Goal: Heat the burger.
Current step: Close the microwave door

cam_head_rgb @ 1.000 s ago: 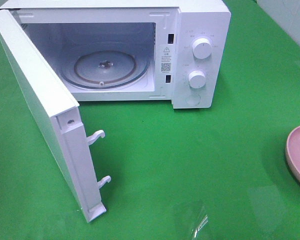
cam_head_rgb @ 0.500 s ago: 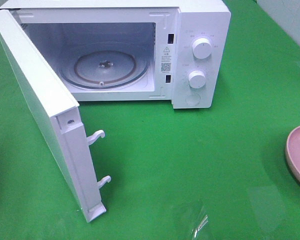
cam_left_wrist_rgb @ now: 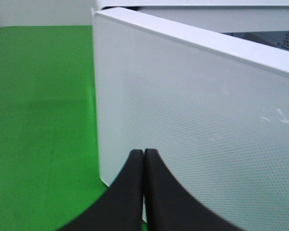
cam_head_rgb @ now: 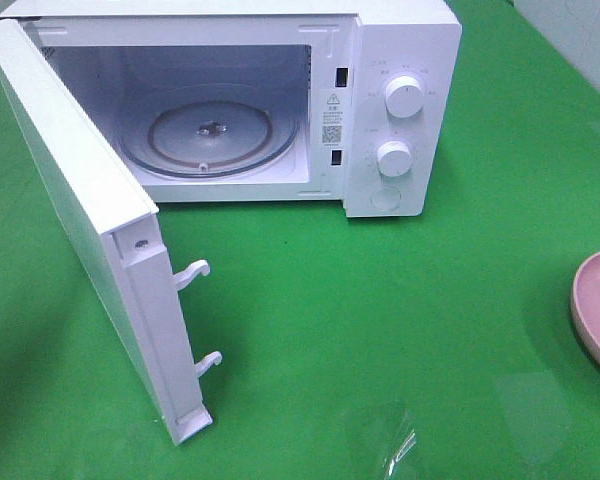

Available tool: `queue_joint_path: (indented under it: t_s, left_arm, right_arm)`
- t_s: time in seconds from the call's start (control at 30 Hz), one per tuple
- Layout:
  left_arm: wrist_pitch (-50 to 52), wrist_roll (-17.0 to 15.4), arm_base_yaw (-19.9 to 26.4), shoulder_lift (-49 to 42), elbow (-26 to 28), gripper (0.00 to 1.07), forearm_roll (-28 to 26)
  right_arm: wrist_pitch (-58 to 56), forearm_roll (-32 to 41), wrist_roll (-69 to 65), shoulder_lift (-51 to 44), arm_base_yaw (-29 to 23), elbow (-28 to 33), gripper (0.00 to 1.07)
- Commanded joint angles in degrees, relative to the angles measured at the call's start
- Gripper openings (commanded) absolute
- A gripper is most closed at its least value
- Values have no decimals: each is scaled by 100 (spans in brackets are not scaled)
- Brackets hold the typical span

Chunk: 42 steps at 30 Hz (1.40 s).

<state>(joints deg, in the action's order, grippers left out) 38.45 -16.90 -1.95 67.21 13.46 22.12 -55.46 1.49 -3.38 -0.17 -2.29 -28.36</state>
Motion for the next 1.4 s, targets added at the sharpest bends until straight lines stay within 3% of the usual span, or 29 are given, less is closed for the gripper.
queue_joint_path:
  t_s: [0.03,0.27,0.4,0.5,1.0,1.4]
  left_arm:
    - [602,189,-332,464,74,0,-321]
    - [1003,413,-865,1071,92,0,-710]
    - [1364,688,-1243,1455,97,0,-1283]
    - [1398,693,-1381,1581,155,0,-1398]
    - [1318,934,-2384,2578,1272,0,-1965]
    - [1083,1094,-2773,3146,2045,0,-2338]
  right_arm:
    - [57,52,52,-155,23,23,73]
    - [57,52,52,-155,23,23,73]
    - [57,52,52,-155,23,23,73]
    - [57,52,52,-155,23,23,73]
    - [57,52,52,-155,23,23,73]
    - [57,52,52,-155,23,23,73]
